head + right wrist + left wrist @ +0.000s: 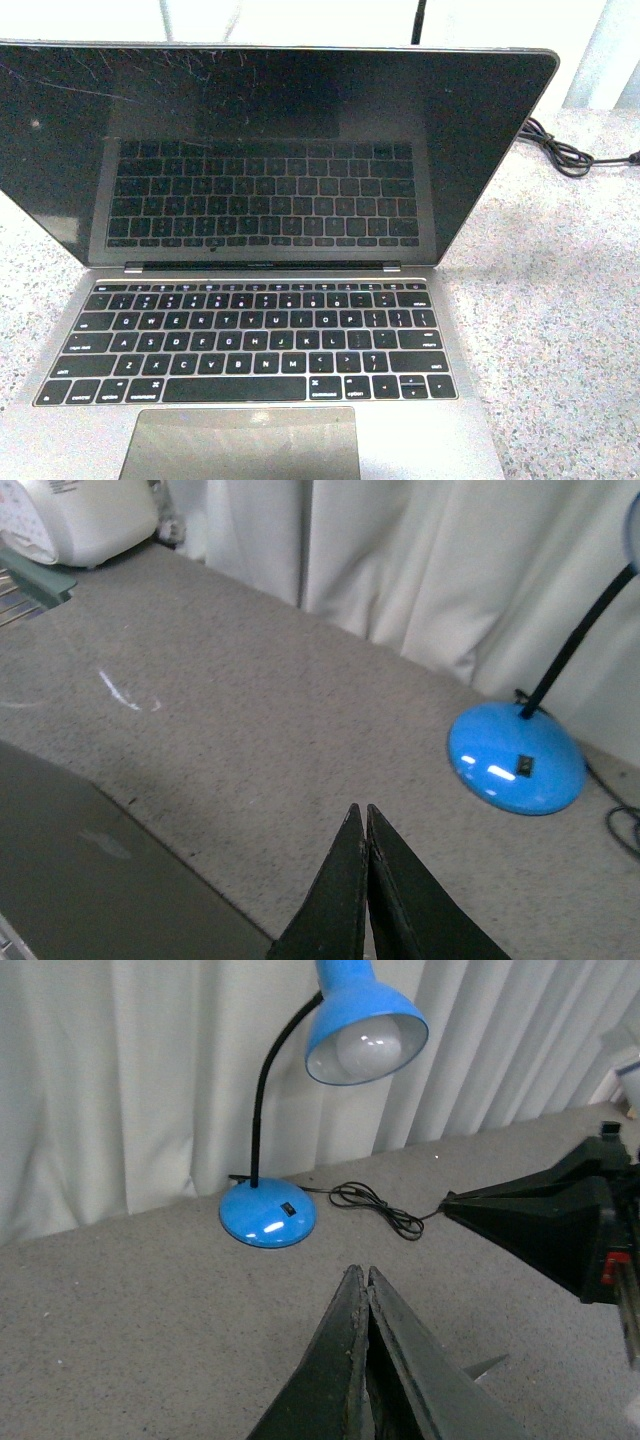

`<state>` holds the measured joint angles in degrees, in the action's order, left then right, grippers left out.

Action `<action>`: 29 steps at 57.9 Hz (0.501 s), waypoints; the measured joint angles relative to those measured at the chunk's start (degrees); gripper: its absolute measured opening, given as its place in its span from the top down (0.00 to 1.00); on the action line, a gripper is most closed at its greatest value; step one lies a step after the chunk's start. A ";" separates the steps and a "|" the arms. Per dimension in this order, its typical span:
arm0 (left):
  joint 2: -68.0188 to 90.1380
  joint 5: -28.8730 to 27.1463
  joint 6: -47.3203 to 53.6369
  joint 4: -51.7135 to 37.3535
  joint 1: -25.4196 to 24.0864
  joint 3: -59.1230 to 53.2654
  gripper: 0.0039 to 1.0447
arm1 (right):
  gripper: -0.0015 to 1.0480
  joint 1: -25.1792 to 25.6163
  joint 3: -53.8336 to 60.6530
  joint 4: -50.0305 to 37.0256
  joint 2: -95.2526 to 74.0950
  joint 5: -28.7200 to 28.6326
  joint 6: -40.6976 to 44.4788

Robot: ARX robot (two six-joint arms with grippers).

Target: Close laptop

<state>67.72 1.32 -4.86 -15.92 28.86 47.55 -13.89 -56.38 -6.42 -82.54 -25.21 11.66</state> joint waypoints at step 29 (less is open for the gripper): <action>5.51 -0.17 1.81 -10.12 1.70 -13.18 0.96 | 0.99 -3.98 13.27 -19.54 -7.15 -3.78 -13.29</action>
<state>73.23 1.15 -3.05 -26.04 30.57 34.37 -17.87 -43.11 -25.96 -89.69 -28.99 -1.63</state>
